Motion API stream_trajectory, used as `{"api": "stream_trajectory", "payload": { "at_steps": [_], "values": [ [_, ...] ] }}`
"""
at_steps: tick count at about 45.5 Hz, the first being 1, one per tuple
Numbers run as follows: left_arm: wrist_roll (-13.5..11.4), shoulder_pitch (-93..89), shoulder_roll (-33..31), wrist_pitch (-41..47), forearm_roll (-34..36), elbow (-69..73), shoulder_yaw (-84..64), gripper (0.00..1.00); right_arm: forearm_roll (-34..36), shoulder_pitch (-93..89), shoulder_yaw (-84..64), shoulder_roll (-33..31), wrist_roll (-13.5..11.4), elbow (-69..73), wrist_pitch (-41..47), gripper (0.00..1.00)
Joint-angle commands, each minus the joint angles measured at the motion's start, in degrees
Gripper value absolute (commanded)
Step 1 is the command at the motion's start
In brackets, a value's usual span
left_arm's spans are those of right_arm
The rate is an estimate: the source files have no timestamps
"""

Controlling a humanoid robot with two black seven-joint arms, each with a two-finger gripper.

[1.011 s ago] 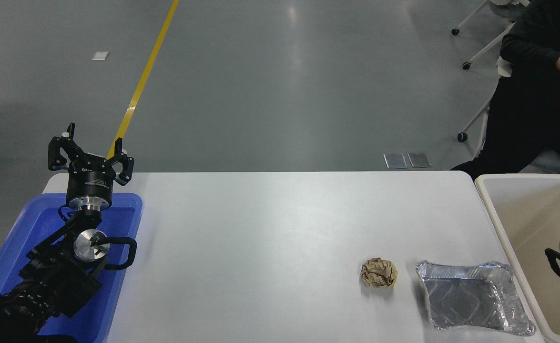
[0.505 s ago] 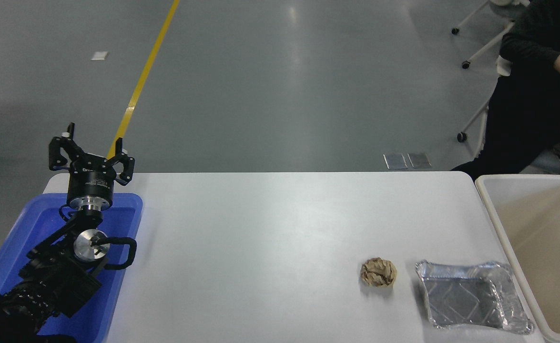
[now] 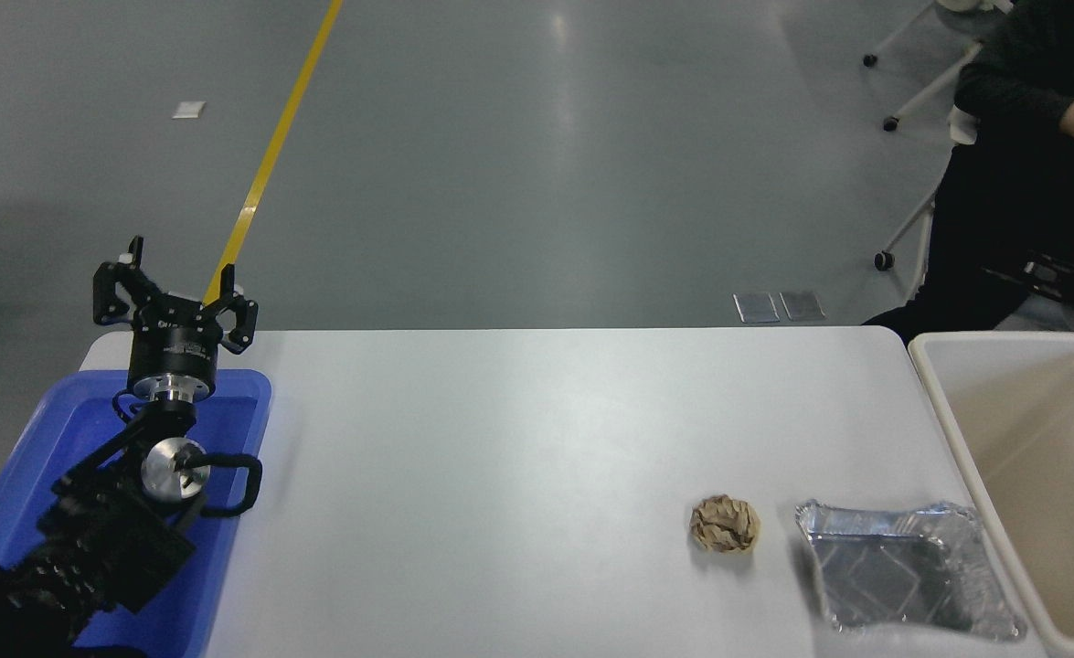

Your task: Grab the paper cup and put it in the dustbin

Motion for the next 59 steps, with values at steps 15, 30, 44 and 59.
{"api": "stream_trajectory", "payload": {
  "at_steps": [15,30,44,59],
  "values": [
    [0.04,0.00,-0.02,0.09,-0.02,-0.01,0.00,0.99,6.71,24.06,-2.42,16.90,1.99,12.44,27.73,1.00],
    [0.04,0.00,-0.02,0.00,-0.02,-0.01,0.09,0.99,19.46,27.32,1.28,28.15,1.99,15.16,36.26,1.00],
    [-0.05,0.00,-0.02,0.09,-0.02,-0.01,0.00,0.99,22.19,31.88,1.19,28.42,2.52,20.00,44.61,1.00],
    [-0.05,0.00,-0.02,0.09,-0.02,-0.01,0.00,0.99,23.77,33.38,-0.65,29.56,2.78,20.00,50.85,1.00]
  ]
}}
